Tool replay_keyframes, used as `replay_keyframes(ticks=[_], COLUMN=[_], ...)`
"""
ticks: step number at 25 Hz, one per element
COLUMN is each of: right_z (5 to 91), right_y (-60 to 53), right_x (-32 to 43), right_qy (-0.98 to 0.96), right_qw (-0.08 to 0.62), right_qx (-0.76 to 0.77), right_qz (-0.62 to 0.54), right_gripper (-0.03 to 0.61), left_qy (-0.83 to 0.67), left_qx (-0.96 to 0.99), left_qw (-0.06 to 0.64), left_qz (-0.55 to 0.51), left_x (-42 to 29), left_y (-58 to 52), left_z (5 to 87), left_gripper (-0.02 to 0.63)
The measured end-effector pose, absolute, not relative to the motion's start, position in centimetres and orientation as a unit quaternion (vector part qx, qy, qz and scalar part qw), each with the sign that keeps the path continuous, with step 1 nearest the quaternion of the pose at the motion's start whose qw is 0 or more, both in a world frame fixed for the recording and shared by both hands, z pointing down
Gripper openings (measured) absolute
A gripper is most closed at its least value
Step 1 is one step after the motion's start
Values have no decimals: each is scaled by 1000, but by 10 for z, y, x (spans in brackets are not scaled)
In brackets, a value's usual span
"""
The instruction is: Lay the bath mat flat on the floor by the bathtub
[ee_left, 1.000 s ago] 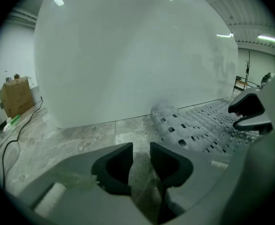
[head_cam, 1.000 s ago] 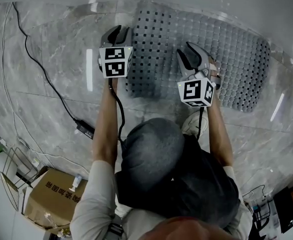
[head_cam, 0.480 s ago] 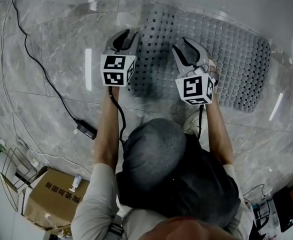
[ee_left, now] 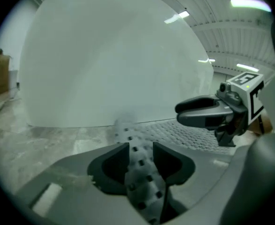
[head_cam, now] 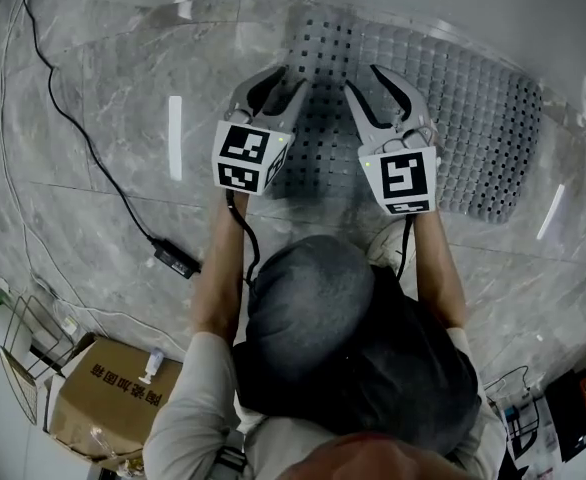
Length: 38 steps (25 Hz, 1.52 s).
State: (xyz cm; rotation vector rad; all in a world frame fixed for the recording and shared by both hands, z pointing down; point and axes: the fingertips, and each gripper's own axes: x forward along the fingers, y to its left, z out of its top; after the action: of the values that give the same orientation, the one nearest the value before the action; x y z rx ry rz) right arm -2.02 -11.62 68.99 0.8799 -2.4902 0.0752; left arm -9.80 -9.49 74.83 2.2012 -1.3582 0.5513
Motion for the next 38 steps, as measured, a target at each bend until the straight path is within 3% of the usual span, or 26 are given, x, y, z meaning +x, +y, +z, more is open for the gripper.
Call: replay_keyframes(ticks=[1,6,11,14,17,23,38], right_z=[683,687,708,714,713,696,674], right_y=[-118,-117,-108,-105,-105,-112,-130], right_x=[-23,-26,-19,-19,-19,-14,31], right_qy=[-915,-913,-908,-907,-908,-909,-859], right_qw=[241,257,278,287,287,266,237], right_qx=[324,315,309,304,302,318,421], right_qz=[23,22,43,49,48,45,170], right_gripper=[163,163,163,163,163,163,184], left_qy=[-480,-489,-499,-480,-473,-464,-410], left_qx=[816,813,785,776,772,794,850], left_qw=[250,232,291,326,335,281,197], left_qz=[203,217,224,246,261,277,266], left_x=[-87,-83,-110,-107,-102,-80,-4], left_y=[-92,-93,-103,-107,-107,-102,-74], left_z=[748,750,773,791,794,772,720], left_gripper=[176,183,275,293,279,169,144])
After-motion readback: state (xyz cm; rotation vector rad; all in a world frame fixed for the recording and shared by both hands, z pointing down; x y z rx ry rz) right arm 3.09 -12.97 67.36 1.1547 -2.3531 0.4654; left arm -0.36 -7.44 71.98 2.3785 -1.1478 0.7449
